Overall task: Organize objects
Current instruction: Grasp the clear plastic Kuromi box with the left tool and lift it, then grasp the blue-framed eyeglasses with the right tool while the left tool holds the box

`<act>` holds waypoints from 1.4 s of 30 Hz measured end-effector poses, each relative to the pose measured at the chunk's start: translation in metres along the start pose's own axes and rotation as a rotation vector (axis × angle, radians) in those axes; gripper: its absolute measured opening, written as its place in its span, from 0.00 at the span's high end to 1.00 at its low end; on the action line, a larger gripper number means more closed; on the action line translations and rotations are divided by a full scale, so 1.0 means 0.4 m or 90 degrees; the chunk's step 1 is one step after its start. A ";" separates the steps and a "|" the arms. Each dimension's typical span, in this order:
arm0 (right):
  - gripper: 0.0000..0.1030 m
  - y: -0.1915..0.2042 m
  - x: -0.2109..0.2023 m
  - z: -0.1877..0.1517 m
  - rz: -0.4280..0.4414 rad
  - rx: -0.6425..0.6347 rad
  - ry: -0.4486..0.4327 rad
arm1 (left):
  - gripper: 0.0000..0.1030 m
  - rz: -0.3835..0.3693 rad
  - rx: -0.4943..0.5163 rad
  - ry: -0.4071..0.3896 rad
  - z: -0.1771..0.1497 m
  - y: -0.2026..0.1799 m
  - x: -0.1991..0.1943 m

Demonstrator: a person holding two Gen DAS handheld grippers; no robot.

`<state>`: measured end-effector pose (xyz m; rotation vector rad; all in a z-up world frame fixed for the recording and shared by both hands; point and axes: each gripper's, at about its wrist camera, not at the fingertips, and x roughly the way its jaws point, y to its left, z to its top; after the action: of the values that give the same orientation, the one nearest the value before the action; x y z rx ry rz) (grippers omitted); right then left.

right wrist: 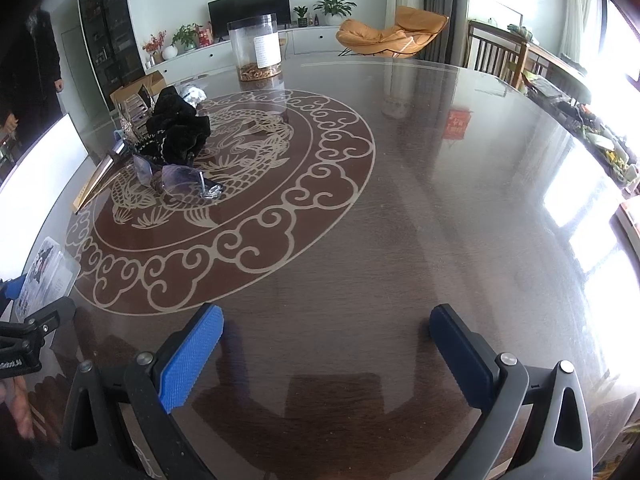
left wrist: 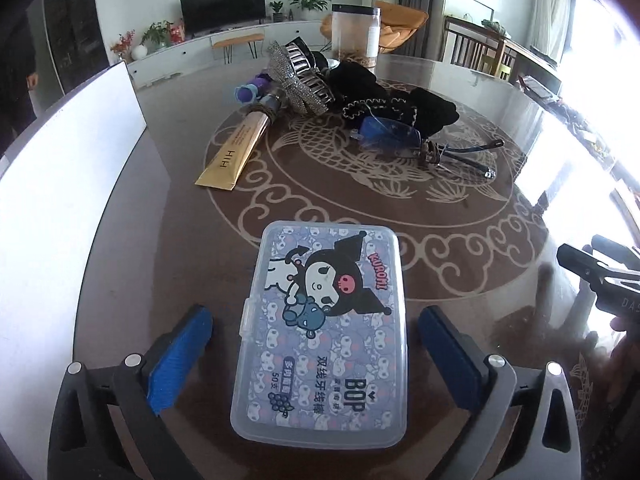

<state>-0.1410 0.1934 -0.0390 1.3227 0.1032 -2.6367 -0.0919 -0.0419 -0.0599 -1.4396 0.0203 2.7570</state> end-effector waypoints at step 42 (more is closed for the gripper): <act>0.00 0.204 0.046 0.235 0.105 -0.258 0.046 | 0.00 0.059 -0.080 -0.005 -0.010 0.094 0.016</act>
<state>-0.2093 0.0971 0.0046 1.2254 0.4890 -2.2735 -0.0938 -0.0793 -0.0676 -1.4926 -0.0918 2.8862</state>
